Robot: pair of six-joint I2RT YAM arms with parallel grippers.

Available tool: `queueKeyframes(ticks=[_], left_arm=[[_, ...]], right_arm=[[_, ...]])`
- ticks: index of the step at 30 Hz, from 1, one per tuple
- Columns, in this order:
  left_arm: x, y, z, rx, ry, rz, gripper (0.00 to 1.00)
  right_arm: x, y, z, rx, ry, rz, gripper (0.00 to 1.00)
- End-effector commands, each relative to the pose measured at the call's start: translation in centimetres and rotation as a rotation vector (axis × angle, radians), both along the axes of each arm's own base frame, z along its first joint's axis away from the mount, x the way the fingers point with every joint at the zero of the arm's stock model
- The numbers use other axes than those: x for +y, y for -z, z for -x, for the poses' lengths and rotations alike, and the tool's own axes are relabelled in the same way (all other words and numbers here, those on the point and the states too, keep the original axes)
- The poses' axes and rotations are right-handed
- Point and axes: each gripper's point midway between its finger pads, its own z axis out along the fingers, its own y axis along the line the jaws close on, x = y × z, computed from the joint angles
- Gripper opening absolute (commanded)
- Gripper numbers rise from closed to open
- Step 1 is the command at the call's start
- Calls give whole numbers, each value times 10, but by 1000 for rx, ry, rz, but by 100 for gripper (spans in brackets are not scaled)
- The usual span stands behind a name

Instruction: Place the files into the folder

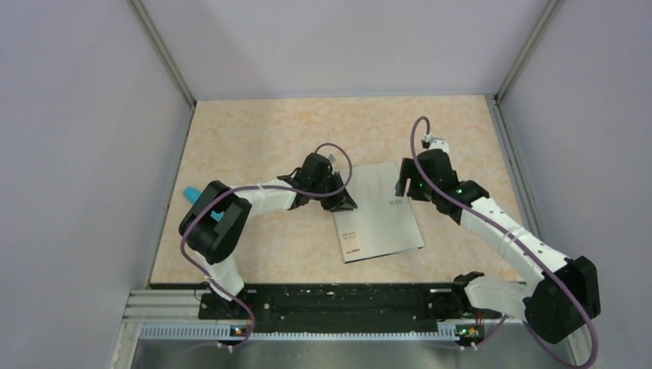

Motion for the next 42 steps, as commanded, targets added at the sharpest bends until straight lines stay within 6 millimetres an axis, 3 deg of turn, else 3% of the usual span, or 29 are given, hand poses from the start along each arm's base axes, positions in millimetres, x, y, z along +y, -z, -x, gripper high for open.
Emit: queueKeyframes(ticks=[1,8,15,21,23,24,26,32,37,42], left_arm=[[7,6,-1,-63,3,-28,25],[23,-9,-1,-133,35,-115,28],[45,-66,-11,-280,15,-176,40],[70,-114,-14,-372,-36,-193,69],[81,-128,-14,-410,-57,-220,94],[86,-135,-14,-436,-70,-231,97],[97,-149,-15,-478,-104,-251,98],[133,-176,-12,-559,-238,-321,98],[161,-175,-8,-580,-329,-394,98],[170,-175,-4,-574,-350,-418,98]], right_arm=[[5,6,-1,-24,17,-76,73],[6,27,4,18,41,-97,73],[12,18,2,-6,28,-139,78],[23,-7,-2,-22,-21,-167,79],[26,-19,-3,-38,-36,-178,80],[27,-26,-3,-51,-44,-186,81],[31,-40,-4,-79,-69,-206,98],[35,-75,-2,-136,-115,-230,99],[34,-96,0,-182,-126,-239,99],[28,-109,0,-219,-87,-256,99]])
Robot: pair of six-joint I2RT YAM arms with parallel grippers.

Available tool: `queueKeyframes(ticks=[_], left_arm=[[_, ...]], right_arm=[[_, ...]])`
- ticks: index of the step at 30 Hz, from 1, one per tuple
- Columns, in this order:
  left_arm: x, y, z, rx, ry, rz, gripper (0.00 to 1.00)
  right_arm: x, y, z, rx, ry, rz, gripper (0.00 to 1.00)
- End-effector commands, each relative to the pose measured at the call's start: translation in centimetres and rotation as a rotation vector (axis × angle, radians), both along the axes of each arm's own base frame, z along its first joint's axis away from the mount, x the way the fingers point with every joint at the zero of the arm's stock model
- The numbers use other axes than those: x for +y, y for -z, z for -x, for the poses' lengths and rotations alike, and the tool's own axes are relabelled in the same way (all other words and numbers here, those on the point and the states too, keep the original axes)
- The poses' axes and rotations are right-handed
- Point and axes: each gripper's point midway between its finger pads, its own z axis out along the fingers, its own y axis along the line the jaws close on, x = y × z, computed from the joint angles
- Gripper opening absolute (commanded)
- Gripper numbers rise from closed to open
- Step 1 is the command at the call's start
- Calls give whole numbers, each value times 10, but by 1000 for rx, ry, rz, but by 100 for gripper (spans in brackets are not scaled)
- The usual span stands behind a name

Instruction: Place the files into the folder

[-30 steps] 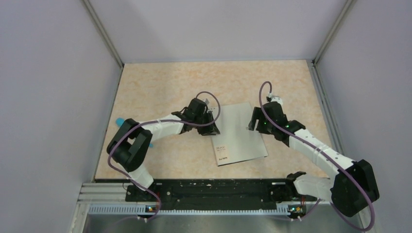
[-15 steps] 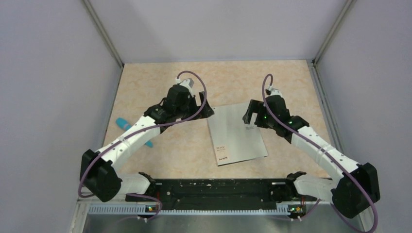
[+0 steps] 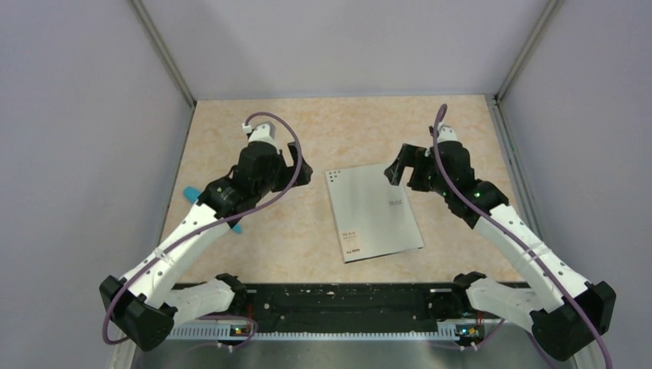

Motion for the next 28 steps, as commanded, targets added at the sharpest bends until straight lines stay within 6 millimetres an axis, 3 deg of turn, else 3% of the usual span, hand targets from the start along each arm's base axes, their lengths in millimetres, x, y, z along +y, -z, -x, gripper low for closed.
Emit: queueKeyframes(ticks=[1,6,28], left_arm=[[18,4,0,-7,-59,-50,98],[20,4,1,-19,-59,-58,98],[23,4,2,-37,-52,-73,98]], right_arm=[[-5,-35,-3,-84,31,-41,99],[-1,-43,-2,-103,19,-76,99],[5,-41,-3,-89,-5,-82,99]])
